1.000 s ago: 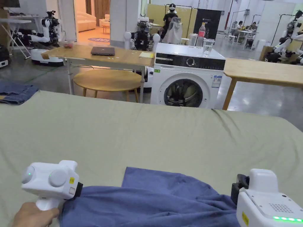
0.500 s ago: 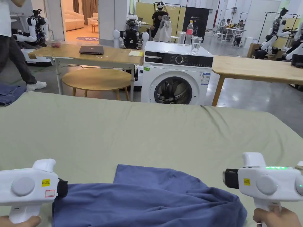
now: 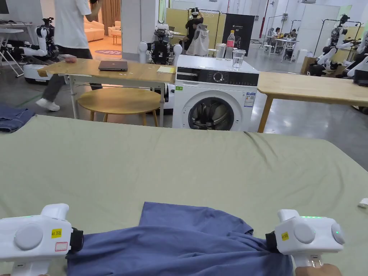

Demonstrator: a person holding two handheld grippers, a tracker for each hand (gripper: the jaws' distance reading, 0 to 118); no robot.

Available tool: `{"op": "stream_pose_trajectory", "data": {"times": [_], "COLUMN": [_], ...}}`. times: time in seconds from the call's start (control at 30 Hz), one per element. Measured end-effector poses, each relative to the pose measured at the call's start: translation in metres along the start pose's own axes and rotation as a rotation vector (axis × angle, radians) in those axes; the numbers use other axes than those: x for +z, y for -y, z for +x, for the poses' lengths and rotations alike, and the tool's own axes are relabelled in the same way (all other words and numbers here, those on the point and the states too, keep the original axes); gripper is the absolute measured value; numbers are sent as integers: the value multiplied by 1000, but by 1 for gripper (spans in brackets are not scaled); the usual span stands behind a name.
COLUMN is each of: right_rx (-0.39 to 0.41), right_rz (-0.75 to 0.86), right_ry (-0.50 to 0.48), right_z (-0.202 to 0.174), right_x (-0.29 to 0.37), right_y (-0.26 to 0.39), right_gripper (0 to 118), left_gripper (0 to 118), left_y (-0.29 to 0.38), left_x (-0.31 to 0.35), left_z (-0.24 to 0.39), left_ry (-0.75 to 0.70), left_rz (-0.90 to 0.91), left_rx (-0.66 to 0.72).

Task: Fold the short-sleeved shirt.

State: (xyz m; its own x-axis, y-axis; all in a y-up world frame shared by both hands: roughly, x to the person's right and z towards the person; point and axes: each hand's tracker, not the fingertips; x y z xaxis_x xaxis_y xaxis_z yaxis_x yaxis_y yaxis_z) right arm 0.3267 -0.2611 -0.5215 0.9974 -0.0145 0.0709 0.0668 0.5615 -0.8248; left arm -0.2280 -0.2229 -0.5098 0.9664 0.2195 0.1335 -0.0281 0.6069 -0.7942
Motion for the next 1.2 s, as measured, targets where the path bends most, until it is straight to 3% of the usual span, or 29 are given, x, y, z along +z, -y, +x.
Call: {"op": "stream_pose_trajectory", "data": {"times": [0.1, 0.23, 0.4, 0.53, 0.97, 1.2], "right_rx": [20, -35, 11, 51, 19, 10], "right_rz": [20, 88, 252, 382, 748, 813], "right_ry": [12, 6, 36, 74, 81, 88], "right_z": [-7, -3, -11, -24, -50, -63], "right_x": [15, 33, 76, 124, 276, 315], "right_y": [6, 4, -14, -36, -118, -166], "right_gripper": [11, 11, 10, 10, 10, 10], "left_gripper": [0, 0, 0, 0, 0, 0], "left_y": [4, -1, -32, -65, -174, -220], "left_x": [1, 12, 40, 81, 230, 261], "left_z": [2, 2, -12, -13, 0, 7], "left_ry": [-1, 3, 24, 14, -8, -41], "left_rz": [-3, 38, 138, 226, 501, 550], "left_rx": [1, -6, 10, -19, -75, -100]}}
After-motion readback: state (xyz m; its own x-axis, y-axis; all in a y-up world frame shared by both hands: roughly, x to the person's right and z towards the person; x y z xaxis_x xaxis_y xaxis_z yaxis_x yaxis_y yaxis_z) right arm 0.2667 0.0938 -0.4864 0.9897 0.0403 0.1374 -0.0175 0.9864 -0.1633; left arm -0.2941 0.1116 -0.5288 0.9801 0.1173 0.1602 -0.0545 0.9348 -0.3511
